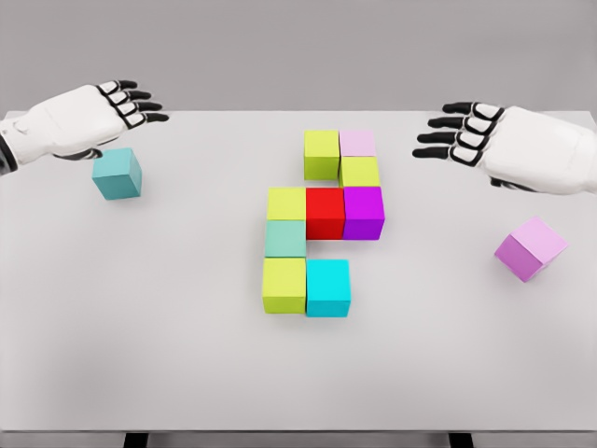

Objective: Assemble the squares on the desktop into the number 2

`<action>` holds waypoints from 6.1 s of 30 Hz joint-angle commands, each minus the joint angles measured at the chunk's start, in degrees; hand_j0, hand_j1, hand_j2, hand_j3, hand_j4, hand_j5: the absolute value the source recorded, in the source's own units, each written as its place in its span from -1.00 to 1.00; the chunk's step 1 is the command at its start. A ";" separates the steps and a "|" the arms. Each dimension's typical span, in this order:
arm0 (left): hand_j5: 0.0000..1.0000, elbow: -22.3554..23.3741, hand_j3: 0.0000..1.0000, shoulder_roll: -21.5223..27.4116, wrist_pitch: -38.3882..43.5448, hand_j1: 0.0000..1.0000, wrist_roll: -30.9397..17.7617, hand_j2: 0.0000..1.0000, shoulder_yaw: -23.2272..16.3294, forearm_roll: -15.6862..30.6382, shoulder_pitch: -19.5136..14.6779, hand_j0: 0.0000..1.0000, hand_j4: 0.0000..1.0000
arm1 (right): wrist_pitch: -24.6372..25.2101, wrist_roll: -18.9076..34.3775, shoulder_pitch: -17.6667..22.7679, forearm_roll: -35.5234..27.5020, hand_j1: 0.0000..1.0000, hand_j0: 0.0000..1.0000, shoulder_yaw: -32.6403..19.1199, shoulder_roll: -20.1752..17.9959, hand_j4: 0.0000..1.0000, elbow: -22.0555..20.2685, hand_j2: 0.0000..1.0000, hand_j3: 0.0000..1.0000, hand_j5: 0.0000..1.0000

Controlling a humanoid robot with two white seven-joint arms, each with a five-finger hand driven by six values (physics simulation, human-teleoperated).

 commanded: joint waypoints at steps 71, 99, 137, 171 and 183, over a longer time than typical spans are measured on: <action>1.00 10.96 1.00 -0.99 -0.01 1.00 -4.98 1.00 -8.77 -0.41 -4.83 1.00 1.00 | -0.04 26.92 -3.60 -5.80 0.99 0.99 13.35 4.27 0.99 22.59 0.99 0.99 0.99; 1.00 15.62 1.00 -5.91 -0.01 1.00 -7.61 1.00 -10.00 -3.14 -7.12 1.00 1.00 | -0.04 33.77 -3.87 -7.38 0.21 0.21 10.62 0.49 0.21 -0.44 0.21 0.21 0.21; 0.32 17.90 0.32 -9.43 -0.01 0.32 -10.16 0.32 -9.83 -7.62 -7.29 0.32 0.32 | -0.04 34.12 -4.39 -8.44 1.00 1.00 6.31 2.86 1.00 7.47 1.00 1.00 1.00; 0.36 29.94 0.36 -28.58 -0.01 0.36 -10.25 0.36 -9.30 -7.80 -15.82 0.36 0.36 | -0.04 34.30 -5.27 1.94 1.00 1.00 10.45 9.28 1.00 1.67 1.00 1.00 1.00; 0.37 31.70 0.37 -33.16 -0.01 0.37 -11.83 0.37 -9.30 -7.71 -16.96 0.37 0.37 | -0.04 33.95 -5.27 -2.54 1.00 1.00 8.25 2.87 1.00 3.87 1.00 1.00 1.00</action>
